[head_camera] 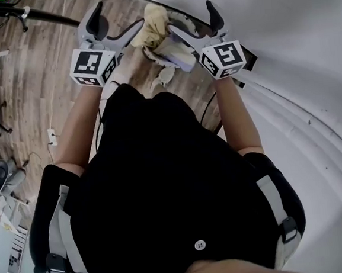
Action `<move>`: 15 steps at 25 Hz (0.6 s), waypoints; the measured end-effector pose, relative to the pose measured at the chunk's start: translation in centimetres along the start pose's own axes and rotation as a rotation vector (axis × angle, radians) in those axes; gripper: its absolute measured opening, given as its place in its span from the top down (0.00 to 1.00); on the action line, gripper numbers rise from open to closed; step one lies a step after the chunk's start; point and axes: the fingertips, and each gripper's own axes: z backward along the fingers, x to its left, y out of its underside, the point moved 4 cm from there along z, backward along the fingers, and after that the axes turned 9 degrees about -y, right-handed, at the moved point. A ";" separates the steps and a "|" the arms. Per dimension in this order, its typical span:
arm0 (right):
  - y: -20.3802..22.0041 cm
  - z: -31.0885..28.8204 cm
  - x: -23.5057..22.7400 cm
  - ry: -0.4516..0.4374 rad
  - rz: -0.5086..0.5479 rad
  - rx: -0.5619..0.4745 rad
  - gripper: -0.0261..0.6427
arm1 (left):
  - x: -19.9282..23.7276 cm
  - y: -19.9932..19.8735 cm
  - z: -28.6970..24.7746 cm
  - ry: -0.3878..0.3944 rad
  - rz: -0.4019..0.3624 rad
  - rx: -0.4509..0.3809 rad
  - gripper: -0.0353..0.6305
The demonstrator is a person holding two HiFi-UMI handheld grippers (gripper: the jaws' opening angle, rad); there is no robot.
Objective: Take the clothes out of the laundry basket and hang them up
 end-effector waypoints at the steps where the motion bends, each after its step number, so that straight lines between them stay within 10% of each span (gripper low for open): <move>1: 1.3 -0.5 -0.9 -0.021 -0.010 0.023 0.18 | 0.1 1.2 -0.8 -0.015 0.005 0.025 0.19; 15: 22.5 -13.7 -8.6 -0.160 -0.041 0.380 0.26 | 5.0 26.2 -10.2 -0.080 0.195 0.378 0.20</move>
